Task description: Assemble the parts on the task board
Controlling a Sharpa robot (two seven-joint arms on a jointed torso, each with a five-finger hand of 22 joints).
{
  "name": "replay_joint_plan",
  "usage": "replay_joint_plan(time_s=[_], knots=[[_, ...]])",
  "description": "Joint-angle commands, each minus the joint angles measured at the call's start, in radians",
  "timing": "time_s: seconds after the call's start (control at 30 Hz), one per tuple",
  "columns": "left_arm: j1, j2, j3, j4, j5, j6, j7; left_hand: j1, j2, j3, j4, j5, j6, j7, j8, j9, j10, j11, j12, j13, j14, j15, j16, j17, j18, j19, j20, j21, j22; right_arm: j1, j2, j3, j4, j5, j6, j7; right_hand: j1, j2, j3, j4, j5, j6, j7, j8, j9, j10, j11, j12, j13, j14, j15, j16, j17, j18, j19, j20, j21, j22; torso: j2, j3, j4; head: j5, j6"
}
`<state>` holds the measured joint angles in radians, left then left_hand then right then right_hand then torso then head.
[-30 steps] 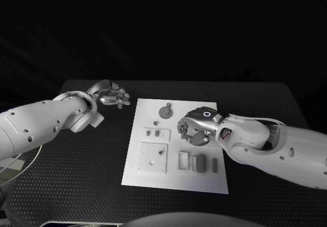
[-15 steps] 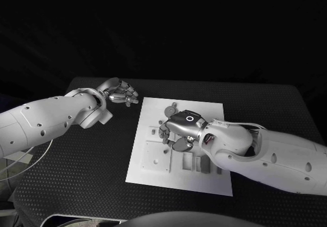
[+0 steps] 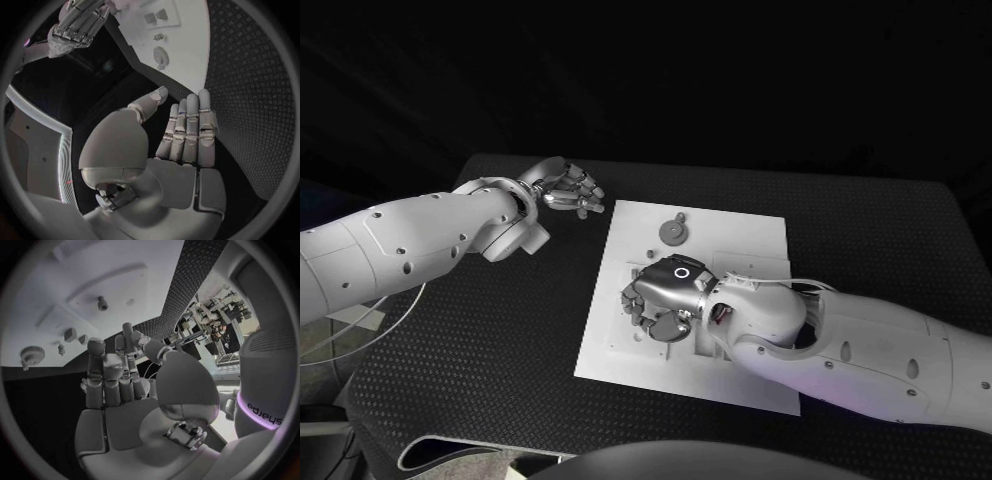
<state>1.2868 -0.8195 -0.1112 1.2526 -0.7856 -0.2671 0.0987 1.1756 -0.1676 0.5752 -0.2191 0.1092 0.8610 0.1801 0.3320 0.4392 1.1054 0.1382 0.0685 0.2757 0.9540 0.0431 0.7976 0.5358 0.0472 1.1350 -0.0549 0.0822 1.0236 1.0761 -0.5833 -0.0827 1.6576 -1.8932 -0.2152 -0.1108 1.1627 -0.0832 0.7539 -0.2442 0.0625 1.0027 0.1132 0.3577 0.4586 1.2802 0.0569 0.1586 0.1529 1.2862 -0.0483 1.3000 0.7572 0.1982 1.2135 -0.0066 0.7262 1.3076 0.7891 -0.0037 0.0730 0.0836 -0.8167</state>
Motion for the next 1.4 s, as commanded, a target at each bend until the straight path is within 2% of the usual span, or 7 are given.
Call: replay_joint_plan(time_s=[0.03,0.23,0.63,1.4], knots=[[0.001,0.003,0.000,0.004,0.002,0.001,0.009,0.003,0.003,-0.005,0.003,-0.004,-0.006,-0.002,0.004,-0.001,-0.004,0.006,-0.001,-0.001,0.009,0.001,-0.005,0.002,0.015,0.008,0.000,-0.005,0.001,-0.009,0.013,-0.012,-0.016,-0.022,0.009,0.018,0.001,0.011,0.004,-0.003,0.005,0.010,0.005,0.005,0.011,0.029,-0.004,0.001,0.001,-0.002,-0.010,0.005,0.001,0.064,-0.001,-0.004,0.005,0.020,0.000,-0.0002,0.0002,0.007,-0.003],[0.001,0.003,0.000,0.003,0.003,0.003,0.006,0.003,0.002,-0.005,0.003,-0.005,-0.006,-0.002,0.004,-0.001,-0.004,0.006,-0.001,-0.001,0.009,0.001,-0.006,0.002,0.015,0.008,0.000,-0.005,0.001,-0.029,0.028,-0.017,-0.035,-0.027,0.011,0.021,0.000,0.012,0.004,-0.005,0.005,0.010,0.005,0.005,0.011,0.029,-0.004,0.000,0.001,-0.002,-0.011,0.005,0.001,0.064,-0.001,-0.004,0.005,0.020,0.000,0.0007,-0.0009,0.012,-0.004],[0.001,0.005,0.000,0.002,0.003,0.006,0.005,0.002,0.002,-0.006,0.004,-0.005,-0.006,-0.002,0.005,-0.001,-0.004,0.006,-0.001,-0.002,0.009,0.001,-0.007,0.003,0.014,0.008,0.000,-0.005,0.001,-0.046,0.047,-0.020,-0.054,-0.038,0.012,0.019,-0.003,0.012,0.005,-0.009,0.005,0.011,0.005,0.005,0.011,0.030,-0.004,0.000,0.002,-0.003,-0.011,0.005,0.002,0.064,-0.002,-0.004,0.005,0.021,0.001,0.0009,-0.0008,0.016,-0.007],[0.001,0.002,0.000,0.004,0.003,0.007,0.003,0.002,0.002,-0.006,0.005,-0.005,-0.007,-0.001,0.005,-0.002,-0.005,0.006,-0.001,-0.003,0.009,0.001,-0.008,0.005,0.014,0.008,0.000,-0.006,0.001,-0.046,0.032,-0.020,-0.060,-0.041,0.027,0.015,-0.006,0.014,0.006,-0.014,0.005,0.012,0.004,0.005,0.012,0.032,-0.005,-0.001,0.003,-0.003,-0.012,0.004,0.002,0.064,-0.003,-0.004,0.005,0.021,0.001,0.0013,-0.0012,0.021,-0.008]])
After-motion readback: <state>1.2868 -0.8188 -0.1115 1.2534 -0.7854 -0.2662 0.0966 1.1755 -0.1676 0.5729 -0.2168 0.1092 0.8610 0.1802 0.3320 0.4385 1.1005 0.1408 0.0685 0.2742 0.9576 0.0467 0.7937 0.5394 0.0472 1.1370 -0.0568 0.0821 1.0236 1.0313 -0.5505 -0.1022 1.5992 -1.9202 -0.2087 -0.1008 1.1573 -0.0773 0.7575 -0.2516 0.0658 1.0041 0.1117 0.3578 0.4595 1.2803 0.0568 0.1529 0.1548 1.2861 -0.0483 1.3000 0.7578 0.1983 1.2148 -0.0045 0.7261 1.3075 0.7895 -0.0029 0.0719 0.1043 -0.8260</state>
